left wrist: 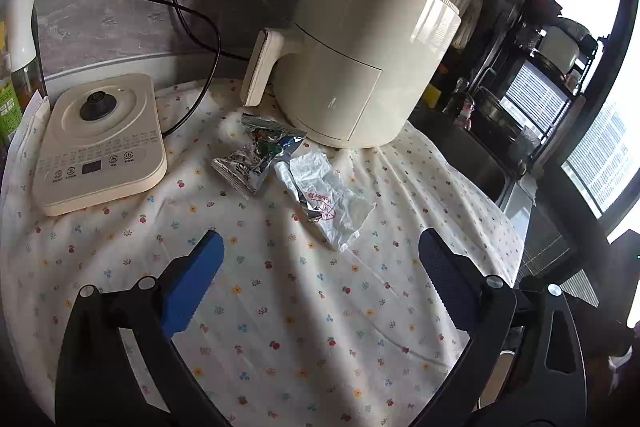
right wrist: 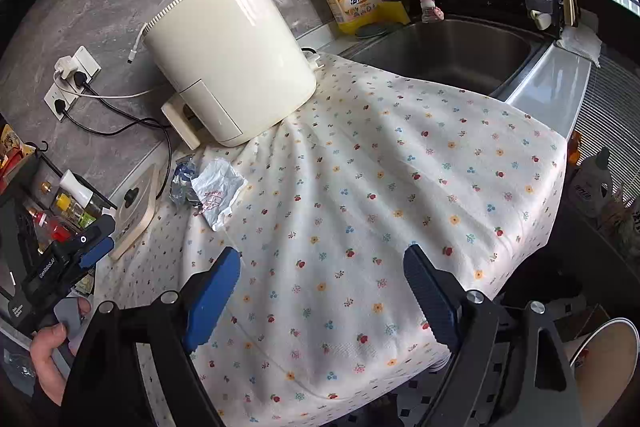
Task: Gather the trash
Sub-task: 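Grasp the silver snack bag with the left tool while the right tool grasps the white plastic bag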
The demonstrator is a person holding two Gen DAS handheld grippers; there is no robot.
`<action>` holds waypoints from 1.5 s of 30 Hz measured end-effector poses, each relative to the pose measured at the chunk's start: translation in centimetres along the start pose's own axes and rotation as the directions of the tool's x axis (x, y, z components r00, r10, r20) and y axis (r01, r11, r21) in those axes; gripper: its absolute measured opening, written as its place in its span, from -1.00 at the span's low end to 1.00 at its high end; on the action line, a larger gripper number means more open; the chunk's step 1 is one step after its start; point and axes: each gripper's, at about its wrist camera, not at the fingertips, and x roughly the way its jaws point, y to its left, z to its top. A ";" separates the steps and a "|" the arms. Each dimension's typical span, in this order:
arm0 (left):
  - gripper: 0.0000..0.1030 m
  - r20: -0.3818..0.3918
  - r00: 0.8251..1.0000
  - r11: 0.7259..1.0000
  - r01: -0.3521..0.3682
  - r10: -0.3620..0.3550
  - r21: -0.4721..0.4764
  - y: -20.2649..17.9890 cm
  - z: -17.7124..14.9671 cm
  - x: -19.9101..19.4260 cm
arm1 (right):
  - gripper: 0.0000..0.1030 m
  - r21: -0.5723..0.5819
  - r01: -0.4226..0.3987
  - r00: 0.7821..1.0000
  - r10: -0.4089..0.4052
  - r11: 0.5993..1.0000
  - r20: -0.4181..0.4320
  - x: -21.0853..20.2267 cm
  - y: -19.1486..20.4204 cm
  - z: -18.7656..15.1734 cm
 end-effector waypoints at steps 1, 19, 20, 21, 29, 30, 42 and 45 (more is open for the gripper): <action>0.88 0.001 1.000 1.000 -0.001 0.001 -0.002 0.4 0.5 0.3 | 0.56 0.001 0.001 1.000 -0.001 1.000 0.001 0.4 0.3 0.2; 0.80 -0.103 0.994 0.999 0.034 -0.036 -0.027 4.3 5.4 10.4 | 0.41 0.009 0.061 0.997 -0.061 0.998 -0.047 6.7 2.7 3.5; 0.78 -0.108 0.993 0.999 0.035 -0.038 -0.029 4.4 5.5 10.9 | 0.41 0.007 0.064 0.997 -0.064 0.998 -0.050 7.0 2.8 3.6; 0.74 -0.111 0.993 0.999 0.035 -0.039 -0.031 4.5 5.5 11.4 | 0.41 0.003 0.067 0.996 -0.066 0.998 -0.053 7.2 3.0 3.7; -0.26 -0.155 0.987 0.999 0.027 -0.032 -0.037 5.1 5.4 13.5 | 0.41 -0.058 0.070 0.994 -0.074 0.996 -0.084 9.3 5.4 4.2; -0.49 -0.158 0.987 0.999 0.023 -0.029 -0.041 5.3 5.4 13.4 | 0.41 -0.065 0.066 0.993 -0.071 0.996 -0.090 9.7 5.8 4.2; -0.90 -0.050 0.999 0.992 0.012 -0.018 -0.130 9.5 5.2 8.0 | 0.41 -0.181 -0.001 0.985 -0.031 0.983 -0.172 15.1 11.4 4.9; -0.90 -0.035 0.999 0.989 0.005 -0.010 -0.146 10.2 5.0 6.9 | 0.41 -0.200 -0.012 0.981 -0.027 0.980 -0.192 16.5 12.4 4.9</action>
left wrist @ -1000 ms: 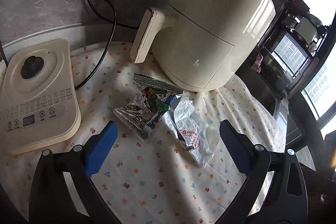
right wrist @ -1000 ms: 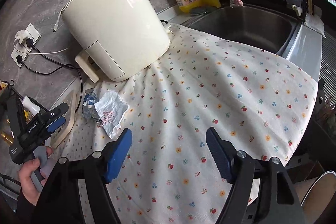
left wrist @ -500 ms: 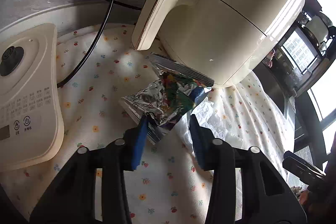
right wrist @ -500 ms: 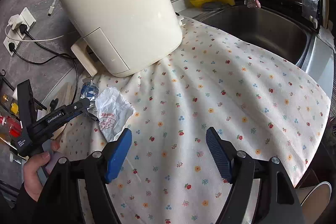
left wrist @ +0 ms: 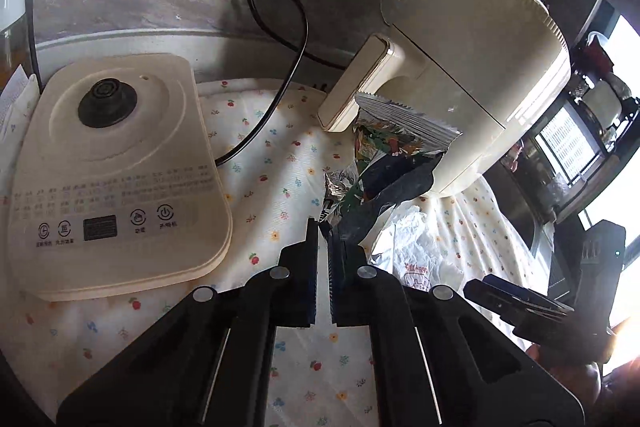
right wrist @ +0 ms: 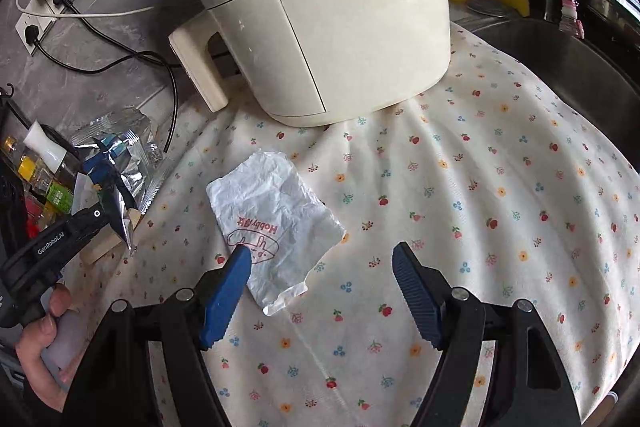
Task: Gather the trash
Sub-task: 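Grasp the silver snack bag with the left tool while the right tool grasps the white plastic bag, then carry the snack bag and plastic bag to the white bin and release both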
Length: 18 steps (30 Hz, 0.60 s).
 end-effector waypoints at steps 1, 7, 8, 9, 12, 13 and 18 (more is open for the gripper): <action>-0.90 0.004 1.000 1.000 -0.004 0.004 -0.004 0.2 -0.1 -0.4 | 0.38 -0.006 0.003 1.000 -0.003 1.000 -0.008 0.6 0.2 0.1; -0.90 0.036 0.999 0.999 -0.030 0.031 -0.019 0.4 -0.8 -2.7 | -0.95 -0.043 0.006 0.998 -0.009 0.999 -0.068 2.5 0.6 0.3; -0.90 0.043 0.999 0.999 -0.032 0.033 -0.020 0.3 -0.9 -3.2 | -0.95 -0.035 -0.006 0.999 0.004 0.999 -0.052 2.0 0.5 0.2; -0.90 0.051 0.998 0.999 -0.033 0.034 -0.022 0.3 -1.1 -3.7 | -0.95 -0.046 -0.010 0.999 0.009 0.999 -0.036 1.3 0.6 0.1; -0.90 0.066 0.997 0.999 -0.033 0.034 -0.025 -0.5 -1.9 -4.9 | -0.95 -0.059 -0.045 0.999 0.044 0.997 -0.021 -0.5 0.4 -0.4; -0.90 0.068 0.997 0.999 -0.031 0.032 -0.023 -0.8 -2.1 -5.2 | -0.95 -0.061 -0.050 0.999 0.049 0.997 -0.016 -1.2 0.3 -0.6; -0.90 0.061 0.998 1.000 -0.016 0.016 0.011 -3.8 -3.9 -6.0 | -0.95 -0.039 -0.061 0.998 0.062 0.997 0.030 -4.4 -1.8 -1.7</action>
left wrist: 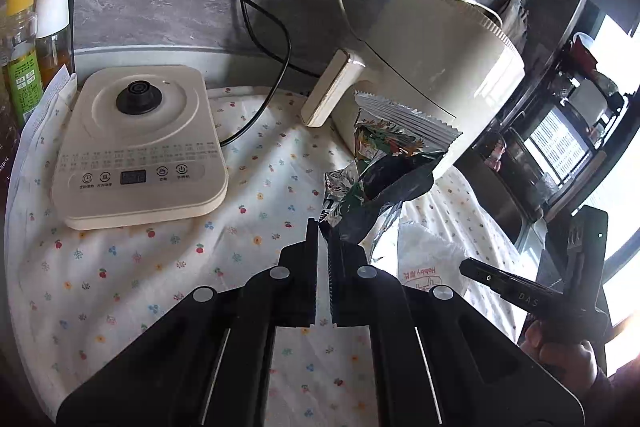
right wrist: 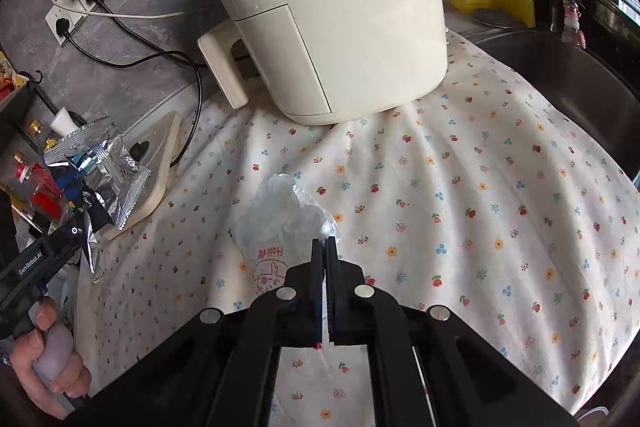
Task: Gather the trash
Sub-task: 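Carry the snack bag and plastic bag to the white bin and release both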
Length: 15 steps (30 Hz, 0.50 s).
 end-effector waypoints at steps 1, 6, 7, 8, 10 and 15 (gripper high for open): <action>-0.90 -0.003 1.000 1.000 0.006 -0.006 0.010 -0.8 -0.4 -0.1 | -0.95 0.009 0.001 1.000 -0.001 1.000 0.007 -0.6 -0.7 -0.4; -0.90 -0.028 0.999 0.997 0.047 -0.045 0.057 -5.2 -2.6 -0.1 | -0.96 0.051 0.017 0.999 -0.019 0.999 0.032 -4.2 -4.2 -2.8; -0.90 -0.035 0.998 0.996 0.057 -0.055 0.066 -6.3 -3.1 -0.1 | -0.96 0.062 0.022 0.999 -0.024 0.998 0.035 -5.1 -5.0 -3.4; -0.90 -0.043 0.997 0.995 0.068 -0.065 0.076 -7.5 -3.7 -0.1 | -0.96 0.075 0.026 0.999 -0.029 0.997 0.039 -5.9 -6.0 -3.9; -0.90 -0.062 0.994 0.991 0.091 -0.085 0.096 -9.9 -4.9 0.0 | -0.96 0.100 0.041 0.998 -0.046 0.994 0.047 -8.0 -8.0 -5.4; -0.90 -0.134 0.981 0.977 0.160 -0.142 0.139 -16.1 -8.8 0.6 | -0.96 0.172 0.092 0.992 -0.105 0.981 0.065 -13.5 -13.4 -9.6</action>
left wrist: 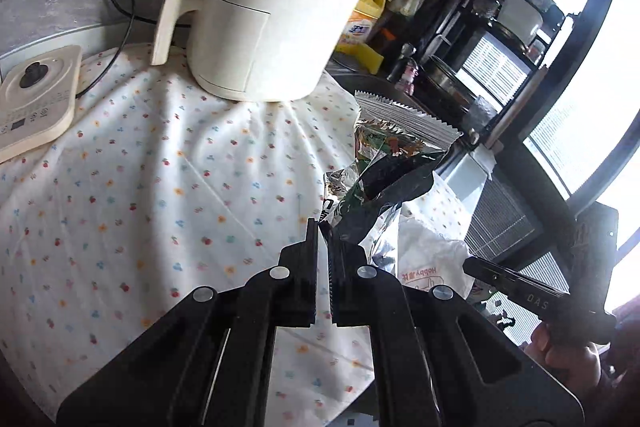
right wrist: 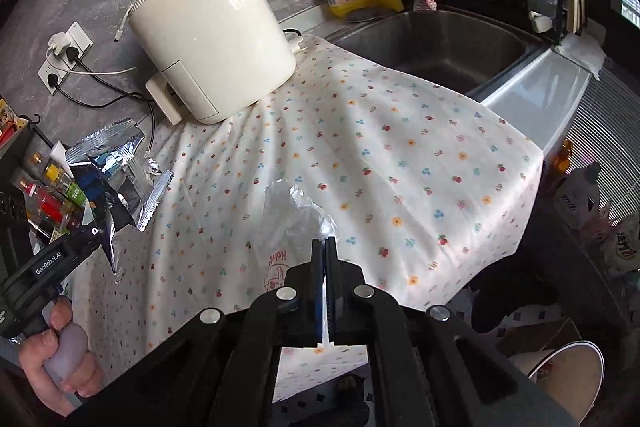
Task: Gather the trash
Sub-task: 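Carry the snack bag and plastic bag to the white bin and release both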
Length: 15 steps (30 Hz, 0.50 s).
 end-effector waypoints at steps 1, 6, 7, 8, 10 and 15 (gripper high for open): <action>-0.90 -0.015 1.000 1.000 0.012 -0.012 0.013 -1.3 -0.6 0.4 | -0.96 0.018 0.011 1.000 -0.011 1.000 0.004 -1.0 -1.5 -0.6; -0.90 -0.078 0.995 0.995 0.074 -0.068 0.069 -7.7 -3.7 2.3 | -0.96 0.109 0.071 0.997 -0.073 0.992 0.014 -5.5 -8.4 -3.8; -0.90 -0.090 0.993 0.993 0.085 -0.078 0.079 -8.9 -4.5 2.5 | -0.96 0.123 0.084 0.996 -0.086 0.989 0.013 -6.3 -9.6 -4.5; -0.90 -0.102 0.991 0.992 0.095 -0.086 0.088 -10.1 -5.2 2.8 | -0.96 0.138 0.097 0.995 -0.099 0.986 0.012 -7.0 -10.9 -5.2; -0.90 -0.124 0.987 0.988 0.116 -0.102 0.105 -12.5 -6.7 3.4 | -0.96 0.169 0.120 0.992 -0.124 0.978 0.008 -8.5 -13.5 -6.6; -0.90 -0.184 0.973 0.975 0.165 -0.137 0.146 -18.0 -10.6 5.1 | -0.96 0.244 0.178 0.984 -0.181 0.953 -0.011 -11.7 -19.9 -10.7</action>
